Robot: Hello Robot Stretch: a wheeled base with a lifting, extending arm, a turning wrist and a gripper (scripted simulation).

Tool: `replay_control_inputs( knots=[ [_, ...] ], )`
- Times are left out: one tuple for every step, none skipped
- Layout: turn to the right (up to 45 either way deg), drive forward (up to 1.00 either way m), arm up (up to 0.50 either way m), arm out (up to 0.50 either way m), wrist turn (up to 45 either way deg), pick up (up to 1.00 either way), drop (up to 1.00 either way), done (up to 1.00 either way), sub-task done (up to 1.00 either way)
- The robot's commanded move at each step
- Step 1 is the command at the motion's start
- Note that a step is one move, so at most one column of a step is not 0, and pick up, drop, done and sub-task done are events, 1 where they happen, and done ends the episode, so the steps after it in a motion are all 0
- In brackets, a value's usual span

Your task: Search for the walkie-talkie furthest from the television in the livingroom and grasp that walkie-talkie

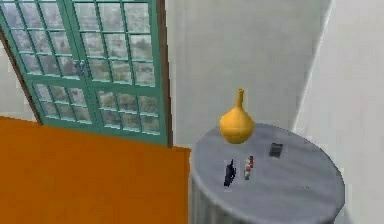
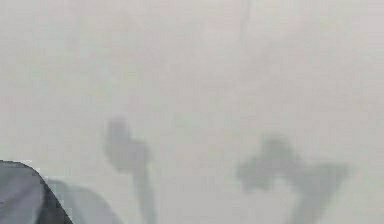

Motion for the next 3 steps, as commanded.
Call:
replay_control_inputs(
  knots=[
    [0.0,0.05,0.00,0.00,0.0,0.00,0.00,0.00,0.00],
    [-45.0,0.00,0.00,0.00,0.0,0.00,0.00,0.00,0.00],
    [-27.0,0.00,0.00,0.00,0.0,0.00,0.00,0.00,0.00]
  ],
)
